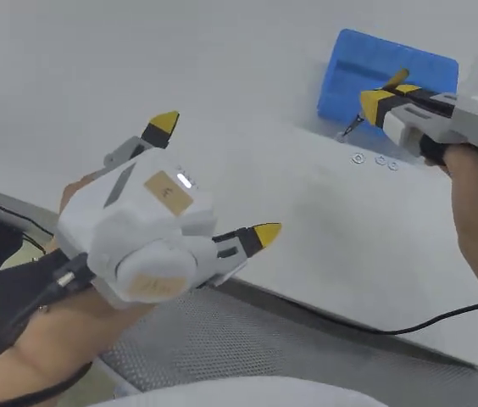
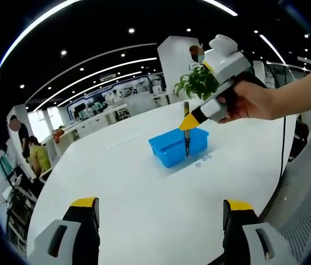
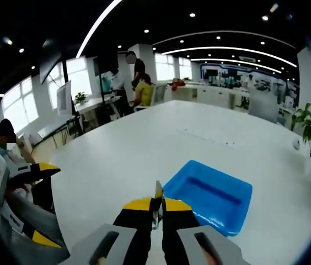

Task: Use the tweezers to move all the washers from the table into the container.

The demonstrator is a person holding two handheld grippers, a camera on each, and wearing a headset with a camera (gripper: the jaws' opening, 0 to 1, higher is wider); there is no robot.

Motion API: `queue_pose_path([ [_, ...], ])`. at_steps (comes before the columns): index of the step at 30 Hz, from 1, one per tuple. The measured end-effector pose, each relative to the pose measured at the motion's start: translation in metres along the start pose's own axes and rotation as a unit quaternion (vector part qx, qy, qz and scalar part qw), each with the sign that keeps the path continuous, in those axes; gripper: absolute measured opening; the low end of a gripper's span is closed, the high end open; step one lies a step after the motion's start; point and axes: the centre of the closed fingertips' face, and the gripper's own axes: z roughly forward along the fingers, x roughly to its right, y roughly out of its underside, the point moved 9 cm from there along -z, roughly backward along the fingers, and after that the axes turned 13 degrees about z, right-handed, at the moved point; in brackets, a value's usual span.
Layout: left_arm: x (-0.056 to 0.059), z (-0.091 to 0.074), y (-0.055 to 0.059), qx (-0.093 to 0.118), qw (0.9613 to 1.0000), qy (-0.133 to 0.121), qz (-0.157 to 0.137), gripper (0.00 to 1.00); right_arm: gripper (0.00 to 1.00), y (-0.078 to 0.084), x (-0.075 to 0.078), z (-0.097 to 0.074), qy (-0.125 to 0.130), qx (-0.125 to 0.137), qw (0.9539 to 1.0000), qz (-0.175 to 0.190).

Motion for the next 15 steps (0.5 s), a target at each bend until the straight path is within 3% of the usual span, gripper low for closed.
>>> queue_pose_path([
  [15,0.005,0.004,0.003,-0.012,0.9997,0.022,0.008,0.95,0.02,-0.026,0.008,-0.006,0.015,0.036,0.9992,-0.005],
])
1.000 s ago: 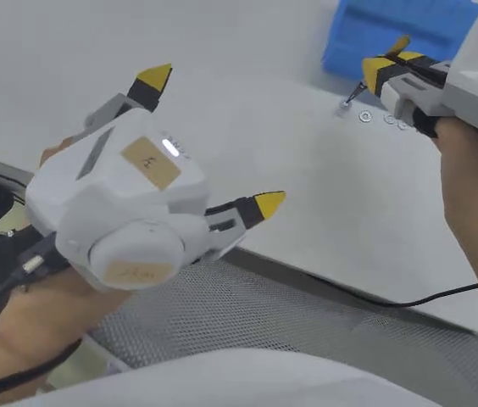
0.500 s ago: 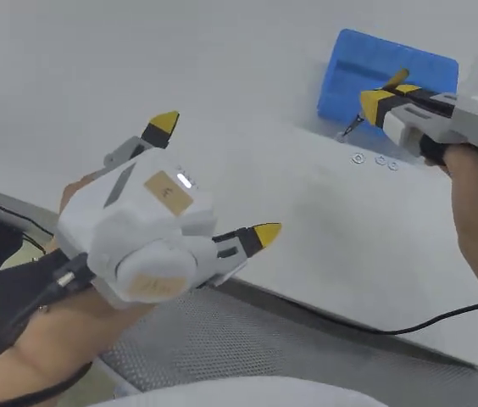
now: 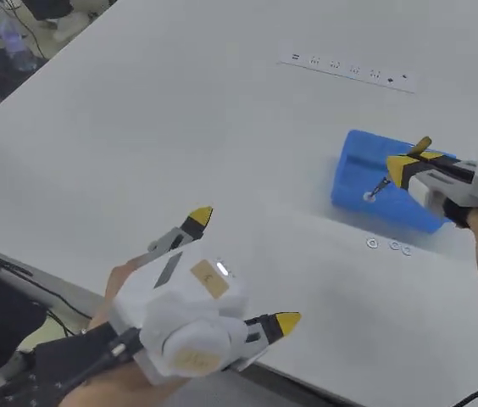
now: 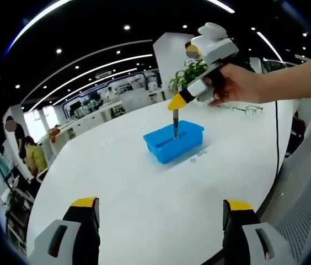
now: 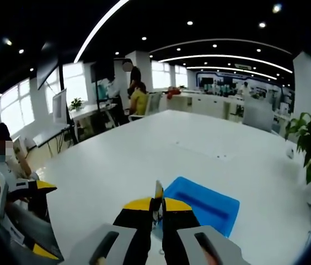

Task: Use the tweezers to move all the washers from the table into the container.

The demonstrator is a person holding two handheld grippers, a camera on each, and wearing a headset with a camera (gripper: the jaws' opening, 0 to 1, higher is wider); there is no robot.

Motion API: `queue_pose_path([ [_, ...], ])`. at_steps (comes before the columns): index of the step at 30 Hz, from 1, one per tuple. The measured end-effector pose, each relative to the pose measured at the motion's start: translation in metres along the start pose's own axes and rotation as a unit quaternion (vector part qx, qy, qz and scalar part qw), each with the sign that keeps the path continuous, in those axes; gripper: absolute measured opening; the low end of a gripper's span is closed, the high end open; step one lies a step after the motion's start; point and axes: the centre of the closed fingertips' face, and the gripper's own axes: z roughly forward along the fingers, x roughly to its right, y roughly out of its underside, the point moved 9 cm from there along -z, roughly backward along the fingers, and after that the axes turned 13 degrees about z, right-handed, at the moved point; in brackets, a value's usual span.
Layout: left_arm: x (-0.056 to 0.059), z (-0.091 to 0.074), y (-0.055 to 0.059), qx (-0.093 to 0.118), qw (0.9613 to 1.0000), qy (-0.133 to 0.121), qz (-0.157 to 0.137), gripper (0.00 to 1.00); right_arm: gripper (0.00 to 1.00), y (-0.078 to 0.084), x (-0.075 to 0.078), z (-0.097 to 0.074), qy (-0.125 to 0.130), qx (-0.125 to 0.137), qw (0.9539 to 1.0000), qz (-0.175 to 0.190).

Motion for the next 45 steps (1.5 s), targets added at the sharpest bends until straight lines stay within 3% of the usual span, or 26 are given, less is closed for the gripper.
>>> queue_pose_path([
  [5,0.0,0.002,0.001,-0.005,1.0,0.005,-0.003,0.96,0.02,-0.007,0.003,0.004,0.018,0.01,0.9997,-0.015],
  [12,0.003,0.002,0.002,-0.006,0.9999,0.013,-0.002,0.96,0.02,-0.012,0.009,0.014,0.025,0.021,0.9994,-0.007],
  [27,-0.001,0.001,0.002,-0.003,1.0,0.002,-0.009,0.95,0.02,0.006,0.023,0.043,0.054,-0.017,0.9978,-0.035],
  [36,-0.002,0.001,0.002,-0.001,0.9999,-0.003,-0.011,0.95,0.02,0.02,0.029,0.054,0.057,-0.034,0.9977,-0.008],
  [45,-0.003,0.001,0.002,-0.003,0.9999,-0.004,-0.01,0.94,0.02,0.028,0.04,0.065,0.082,-0.034,0.9957,0.028],
])
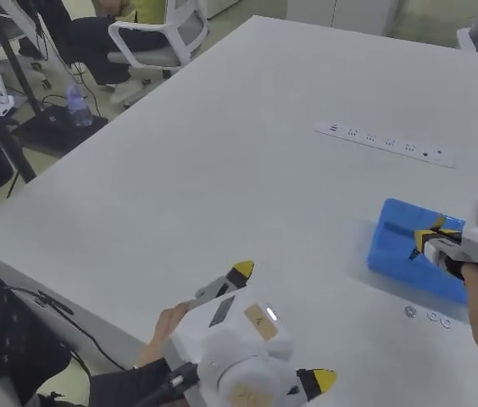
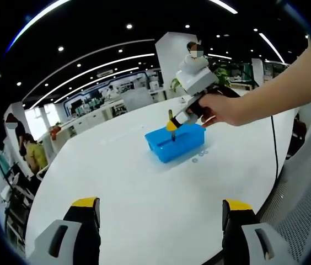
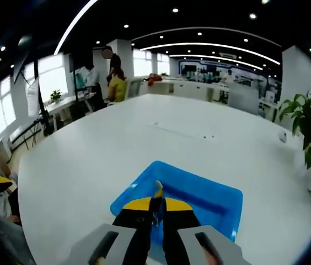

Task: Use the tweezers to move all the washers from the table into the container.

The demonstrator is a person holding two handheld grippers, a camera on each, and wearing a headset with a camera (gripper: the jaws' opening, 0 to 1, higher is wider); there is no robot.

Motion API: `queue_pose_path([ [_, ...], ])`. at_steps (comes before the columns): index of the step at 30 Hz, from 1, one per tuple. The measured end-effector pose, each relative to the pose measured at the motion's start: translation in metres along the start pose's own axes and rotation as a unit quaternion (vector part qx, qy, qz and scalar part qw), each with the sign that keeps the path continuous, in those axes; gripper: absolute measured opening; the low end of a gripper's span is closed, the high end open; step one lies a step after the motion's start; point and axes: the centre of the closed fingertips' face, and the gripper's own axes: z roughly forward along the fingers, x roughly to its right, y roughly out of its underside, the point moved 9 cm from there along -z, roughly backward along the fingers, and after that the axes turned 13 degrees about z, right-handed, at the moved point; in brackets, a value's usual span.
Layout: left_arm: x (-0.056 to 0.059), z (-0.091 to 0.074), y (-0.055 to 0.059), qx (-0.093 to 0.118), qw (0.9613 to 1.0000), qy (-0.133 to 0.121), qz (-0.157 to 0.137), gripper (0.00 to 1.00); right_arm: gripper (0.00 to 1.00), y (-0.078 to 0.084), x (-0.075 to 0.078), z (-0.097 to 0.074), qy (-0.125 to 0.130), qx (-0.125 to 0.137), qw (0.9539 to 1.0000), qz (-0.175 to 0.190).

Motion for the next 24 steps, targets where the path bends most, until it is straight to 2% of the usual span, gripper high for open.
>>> queue_pose_path([
  [3,-0.001,0.0,0.0,-0.002,1.0,-0.002,0.001,0.94,0.02,0.005,0.0,0.004,0.001,-0.007,1.0,-0.001],
  [4,-0.001,0.0,0.0,-0.001,1.0,-0.003,0.001,0.94,0.02,0.004,0.001,0.005,0.0,0.004,1.0,-0.008],
  [6,-0.001,-0.001,0.0,0.0,1.0,-0.004,-0.001,0.94,0.02,0.004,0.001,0.003,0.002,-0.002,1.0,-0.004],
  [15,0.0,0.0,0.0,-0.002,1.0,-0.002,0.002,0.94,0.03,0.006,0.0,-0.007,-0.002,0.003,1.0,-0.003],
  [19,0.0,0.0,0.0,-0.002,1.0,0.0,0.004,0.94,0.03,-0.004,-0.003,-0.017,-0.027,0.024,0.9991,0.021],
  [24,0.0,-0.001,0.0,0.0,1.0,-0.003,0.006,0.93,0.03,-0.016,-0.002,-0.039,-0.022,0.056,0.998,0.021],
])
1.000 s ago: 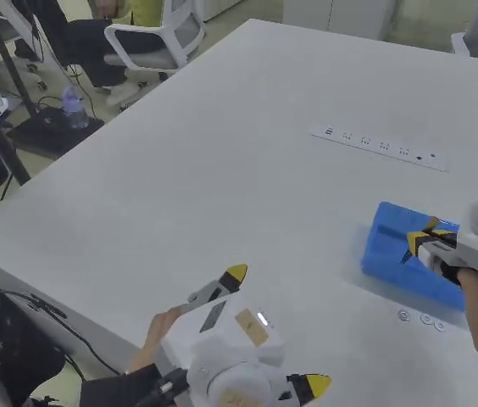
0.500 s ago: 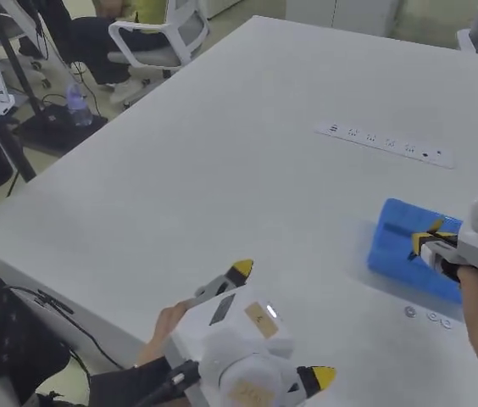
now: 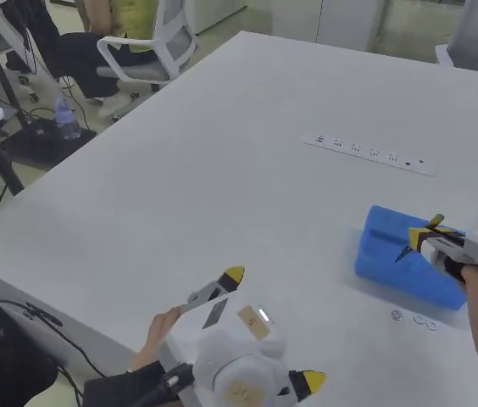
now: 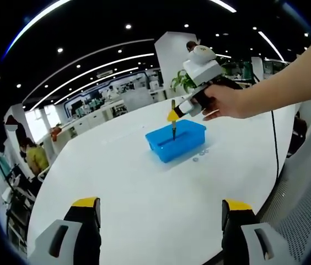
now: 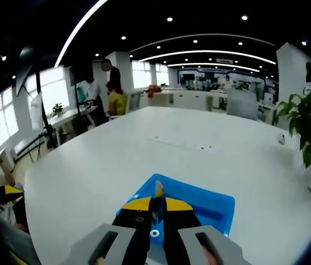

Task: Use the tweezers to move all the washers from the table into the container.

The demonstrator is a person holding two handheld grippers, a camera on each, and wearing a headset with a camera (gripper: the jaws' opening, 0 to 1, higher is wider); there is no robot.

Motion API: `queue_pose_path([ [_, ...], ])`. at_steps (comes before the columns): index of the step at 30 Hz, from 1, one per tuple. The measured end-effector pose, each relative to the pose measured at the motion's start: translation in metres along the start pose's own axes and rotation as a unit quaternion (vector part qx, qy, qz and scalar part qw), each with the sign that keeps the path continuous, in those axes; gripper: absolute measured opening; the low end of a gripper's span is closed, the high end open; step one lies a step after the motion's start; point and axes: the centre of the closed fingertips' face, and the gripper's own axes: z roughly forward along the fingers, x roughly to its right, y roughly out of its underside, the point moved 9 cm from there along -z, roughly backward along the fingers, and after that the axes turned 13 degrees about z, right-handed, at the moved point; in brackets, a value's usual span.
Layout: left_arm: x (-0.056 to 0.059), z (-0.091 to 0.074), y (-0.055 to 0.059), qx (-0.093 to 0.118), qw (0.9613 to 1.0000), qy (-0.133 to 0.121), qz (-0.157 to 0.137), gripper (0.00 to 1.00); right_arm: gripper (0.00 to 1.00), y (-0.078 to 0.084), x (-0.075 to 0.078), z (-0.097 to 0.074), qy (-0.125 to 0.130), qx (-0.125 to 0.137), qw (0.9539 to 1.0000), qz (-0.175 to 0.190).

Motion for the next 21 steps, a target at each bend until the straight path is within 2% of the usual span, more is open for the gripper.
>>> queue_pose_path([
  [5,0.0,-0.001,-0.002,0.006,1.0,-0.003,-0.003,0.93,0.03,-0.005,-0.003,-0.022,-0.011,0.025,0.9995,0.013],
  [11,0.0,-0.002,-0.002,0.004,1.0,-0.003,0.001,0.93,0.03,-0.002,-0.008,-0.043,-0.024,0.039,0.9988,0.019],
  [15,0.0,-0.002,-0.003,0.004,1.0,-0.004,0.001,0.92,0.03,0.004,-0.011,-0.048,-0.032,0.031,0.9987,0.024],
  [21,-0.001,-0.002,-0.003,0.004,1.0,-0.007,0.004,0.92,0.03,0.015,-0.014,-0.049,-0.041,0.019,0.999,0.003],
])
